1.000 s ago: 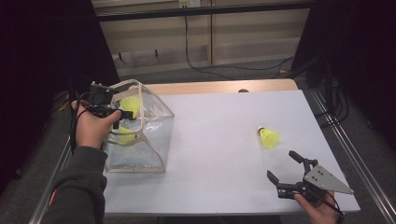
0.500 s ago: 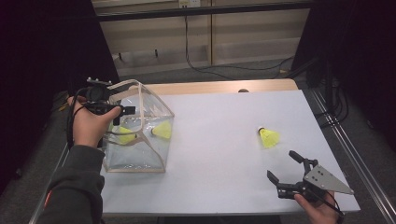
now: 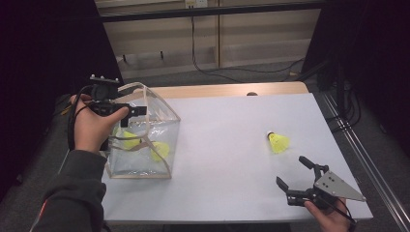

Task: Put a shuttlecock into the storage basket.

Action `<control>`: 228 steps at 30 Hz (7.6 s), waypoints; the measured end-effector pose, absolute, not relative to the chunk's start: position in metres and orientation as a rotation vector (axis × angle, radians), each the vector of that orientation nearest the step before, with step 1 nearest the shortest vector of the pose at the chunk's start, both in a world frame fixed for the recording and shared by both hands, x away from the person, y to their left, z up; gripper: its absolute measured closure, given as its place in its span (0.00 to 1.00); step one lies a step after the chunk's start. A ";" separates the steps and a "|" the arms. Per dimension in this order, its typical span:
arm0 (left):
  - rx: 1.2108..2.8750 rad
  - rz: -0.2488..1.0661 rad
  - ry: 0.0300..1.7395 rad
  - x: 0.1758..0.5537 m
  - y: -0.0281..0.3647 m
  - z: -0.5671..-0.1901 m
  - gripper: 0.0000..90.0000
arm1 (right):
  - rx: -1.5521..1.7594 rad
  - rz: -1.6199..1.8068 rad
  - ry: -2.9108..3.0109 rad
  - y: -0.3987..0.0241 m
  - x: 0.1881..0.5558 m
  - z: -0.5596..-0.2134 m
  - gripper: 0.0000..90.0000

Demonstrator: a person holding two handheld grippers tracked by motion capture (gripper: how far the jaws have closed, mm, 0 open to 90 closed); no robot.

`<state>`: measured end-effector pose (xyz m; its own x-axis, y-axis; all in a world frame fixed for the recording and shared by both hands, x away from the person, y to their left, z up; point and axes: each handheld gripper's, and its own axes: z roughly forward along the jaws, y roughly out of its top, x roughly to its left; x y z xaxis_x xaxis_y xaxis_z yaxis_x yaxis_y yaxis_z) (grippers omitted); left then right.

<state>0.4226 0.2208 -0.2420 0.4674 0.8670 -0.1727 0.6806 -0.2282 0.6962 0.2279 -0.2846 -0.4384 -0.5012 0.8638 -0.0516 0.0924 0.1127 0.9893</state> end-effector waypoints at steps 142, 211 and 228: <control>2.011 0.083 0.870 0.392 0.048 -0.342 0.02 | 0.945 1.454 1.716 -0.288 0.229 -0.439 0.03; 2.030 0.109 0.774 0.385 -0.010 -0.375 0.06 | 0.948 1.451 1.711 -0.291 0.228 -0.439 0.03; 2.049 0.105 0.755 0.386 -0.028 -0.390 0.07 | 0.955 1.452 1.712 -0.291 0.227 -0.439 0.03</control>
<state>0.3858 -0.0281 -0.3903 0.8082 0.5498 -0.2111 0.4714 -0.3890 0.7915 0.2268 -0.2911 -0.4386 -0.4934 0.8688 -0.0423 0.1001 0.1050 0.9894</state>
